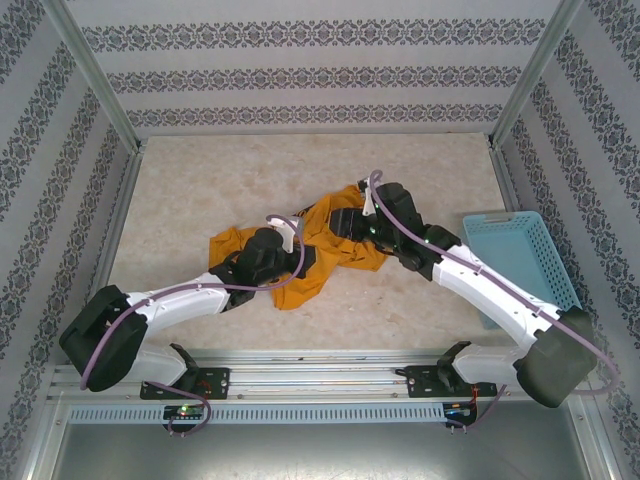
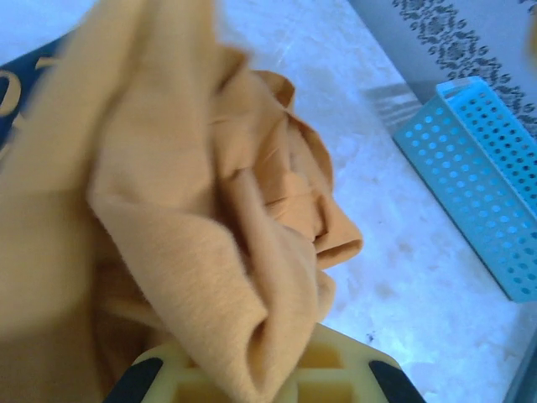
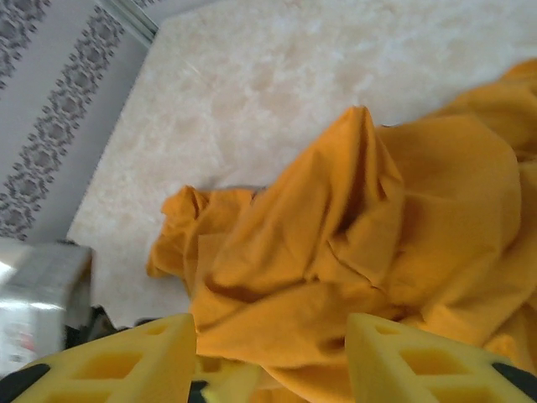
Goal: Fold the inside-out t-shirt
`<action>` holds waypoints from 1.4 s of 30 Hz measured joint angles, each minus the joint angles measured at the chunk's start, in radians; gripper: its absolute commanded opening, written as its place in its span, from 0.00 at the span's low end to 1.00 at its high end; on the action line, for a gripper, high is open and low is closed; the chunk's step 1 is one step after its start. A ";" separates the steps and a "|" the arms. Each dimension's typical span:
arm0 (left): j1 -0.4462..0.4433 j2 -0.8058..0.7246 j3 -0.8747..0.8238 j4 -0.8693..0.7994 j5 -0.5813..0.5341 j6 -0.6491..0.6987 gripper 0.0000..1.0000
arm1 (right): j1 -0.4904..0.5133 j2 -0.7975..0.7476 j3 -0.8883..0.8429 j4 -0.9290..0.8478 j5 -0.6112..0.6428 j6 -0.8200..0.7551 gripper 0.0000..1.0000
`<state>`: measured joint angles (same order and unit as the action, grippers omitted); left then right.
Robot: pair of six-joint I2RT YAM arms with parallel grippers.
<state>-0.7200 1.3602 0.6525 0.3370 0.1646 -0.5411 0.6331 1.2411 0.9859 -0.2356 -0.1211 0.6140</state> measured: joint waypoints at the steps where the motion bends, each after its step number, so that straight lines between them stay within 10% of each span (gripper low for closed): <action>1: 0.000 0.000 0.000 0.006 0.009 0.002 0.00 | 0.008 -0.003 -0.016 0.002 0.000 0.000 0.52; 11: 0.000 -0.010 -0.052 0.055 0.071 0.014 0.00 | 0.037 0.127 -0.069 0.066 -0.038 0.041 0.49; 19: -0.007 -0.022 -0.236 0.064 0.113 -0.029 0.40 | 0.037 0.267 -0.011 0.065 -0.037 0.041 0.44; 29: 0.103 -0.204 -0.213 -0.014 0.065 -0.072 0.52 | 0.096 0.336 0.104 0.014 0.022 0.008 0.48; 36: 0.198 0.010 -0.026 -0.057 0.087 -0.120 0.51 | 0.056 0.496 0.185 -0.017 0.050 0.040 0.56; 42: 0.199 0.178 0.054 -0.057 0.137 -0.168 0.39 | 0.023 0.570 0.195 -0.014 0.026 0.067 0.31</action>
<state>-0.5213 1.5379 0.7063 0.2802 0.3016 -0.7090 0.6559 1.8111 1.1805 -0.2497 -0.0952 0.6807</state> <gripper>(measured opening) 0.437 0.408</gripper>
